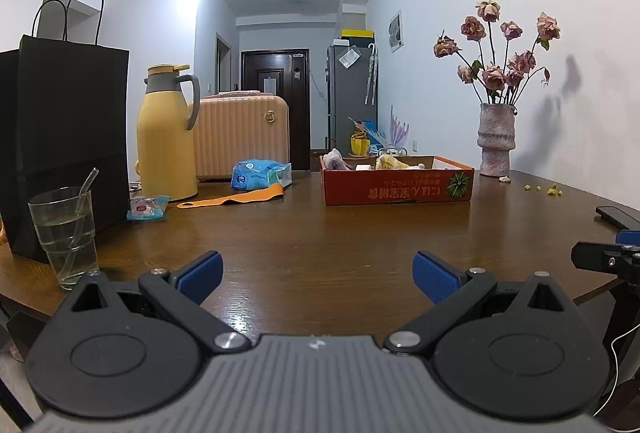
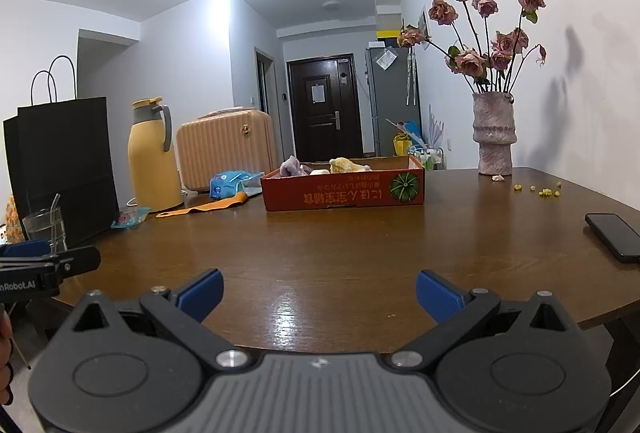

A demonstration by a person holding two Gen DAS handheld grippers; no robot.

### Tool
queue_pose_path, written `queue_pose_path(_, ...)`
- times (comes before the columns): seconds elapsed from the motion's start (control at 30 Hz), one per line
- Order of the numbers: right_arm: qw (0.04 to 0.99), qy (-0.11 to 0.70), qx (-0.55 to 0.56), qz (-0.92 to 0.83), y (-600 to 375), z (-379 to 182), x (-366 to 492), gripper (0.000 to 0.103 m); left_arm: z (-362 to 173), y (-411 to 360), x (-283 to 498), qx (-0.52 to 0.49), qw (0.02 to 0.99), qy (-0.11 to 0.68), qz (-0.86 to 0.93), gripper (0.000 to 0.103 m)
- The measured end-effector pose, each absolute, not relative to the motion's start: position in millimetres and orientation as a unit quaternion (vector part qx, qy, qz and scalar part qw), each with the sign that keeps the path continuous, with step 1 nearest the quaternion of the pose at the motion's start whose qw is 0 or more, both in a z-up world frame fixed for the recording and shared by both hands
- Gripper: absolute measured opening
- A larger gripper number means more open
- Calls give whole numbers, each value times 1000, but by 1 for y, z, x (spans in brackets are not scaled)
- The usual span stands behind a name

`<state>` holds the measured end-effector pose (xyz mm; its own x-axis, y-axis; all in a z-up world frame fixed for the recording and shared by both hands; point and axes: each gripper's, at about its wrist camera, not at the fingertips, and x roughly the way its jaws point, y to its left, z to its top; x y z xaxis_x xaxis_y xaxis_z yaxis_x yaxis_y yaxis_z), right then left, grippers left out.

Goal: Organize soft objects

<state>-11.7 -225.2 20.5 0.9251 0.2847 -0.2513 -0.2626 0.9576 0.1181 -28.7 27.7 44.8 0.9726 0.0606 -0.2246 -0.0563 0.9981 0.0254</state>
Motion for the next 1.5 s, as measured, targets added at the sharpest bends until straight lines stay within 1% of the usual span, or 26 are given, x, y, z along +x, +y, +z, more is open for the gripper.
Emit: queue_pose_path(1.5,982,128,51,129,-230,18,-13,103,39,29,-29,8,992,121,24,103)
